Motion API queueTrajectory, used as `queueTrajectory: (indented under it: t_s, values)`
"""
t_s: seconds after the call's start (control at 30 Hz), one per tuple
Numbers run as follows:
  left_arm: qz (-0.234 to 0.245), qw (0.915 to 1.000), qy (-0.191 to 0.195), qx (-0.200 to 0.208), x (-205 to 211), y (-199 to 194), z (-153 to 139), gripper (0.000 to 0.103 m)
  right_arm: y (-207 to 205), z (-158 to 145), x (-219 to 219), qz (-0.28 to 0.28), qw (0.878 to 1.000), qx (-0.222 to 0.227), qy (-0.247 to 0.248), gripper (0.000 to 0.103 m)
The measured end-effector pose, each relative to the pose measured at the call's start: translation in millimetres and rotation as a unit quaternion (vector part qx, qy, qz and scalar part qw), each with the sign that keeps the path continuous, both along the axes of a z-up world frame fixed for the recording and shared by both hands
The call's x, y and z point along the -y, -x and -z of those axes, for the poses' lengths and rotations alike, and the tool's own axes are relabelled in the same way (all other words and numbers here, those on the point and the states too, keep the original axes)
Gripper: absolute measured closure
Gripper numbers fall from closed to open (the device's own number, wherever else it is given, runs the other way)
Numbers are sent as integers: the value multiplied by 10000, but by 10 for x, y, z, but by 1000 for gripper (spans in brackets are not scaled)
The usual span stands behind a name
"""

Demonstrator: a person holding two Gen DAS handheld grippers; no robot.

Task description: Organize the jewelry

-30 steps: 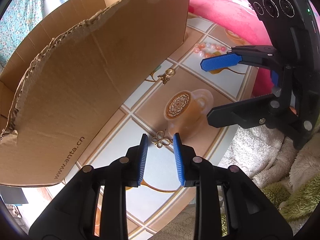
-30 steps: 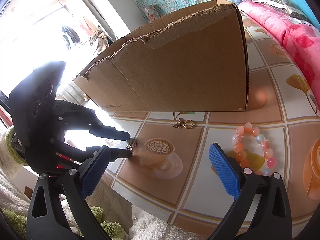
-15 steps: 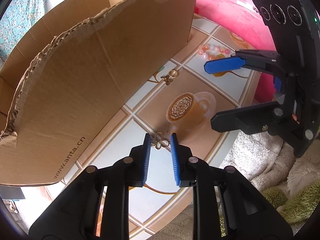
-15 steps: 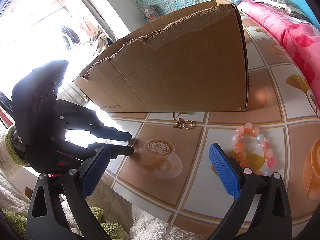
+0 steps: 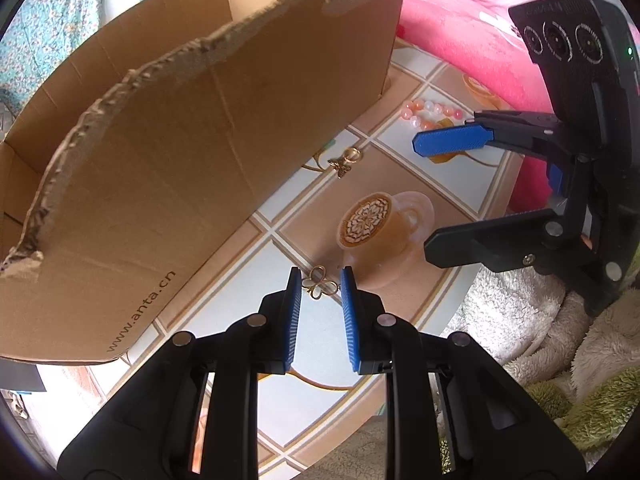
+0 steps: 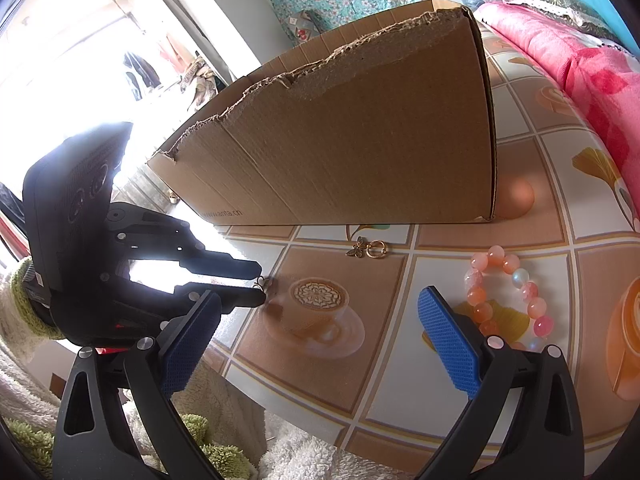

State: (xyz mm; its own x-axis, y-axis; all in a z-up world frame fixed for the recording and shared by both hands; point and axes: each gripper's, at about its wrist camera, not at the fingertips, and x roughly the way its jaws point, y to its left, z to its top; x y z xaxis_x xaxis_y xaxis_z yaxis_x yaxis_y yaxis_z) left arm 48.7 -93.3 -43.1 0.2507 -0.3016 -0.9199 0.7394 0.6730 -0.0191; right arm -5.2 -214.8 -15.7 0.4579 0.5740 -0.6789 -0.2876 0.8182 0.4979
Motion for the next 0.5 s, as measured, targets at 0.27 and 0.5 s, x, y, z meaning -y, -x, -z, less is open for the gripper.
queueTrajectory:
  t_s: [0.27,0.5]
  values:
    - [-488,9979,349,226,-191,32,-202,84,-27,-29,-3,85,9999,-70,125,17]
    - [-1057,9910,729,391,-426,58,-253,84,-104,-168,-140,101,9952,277,929,44]
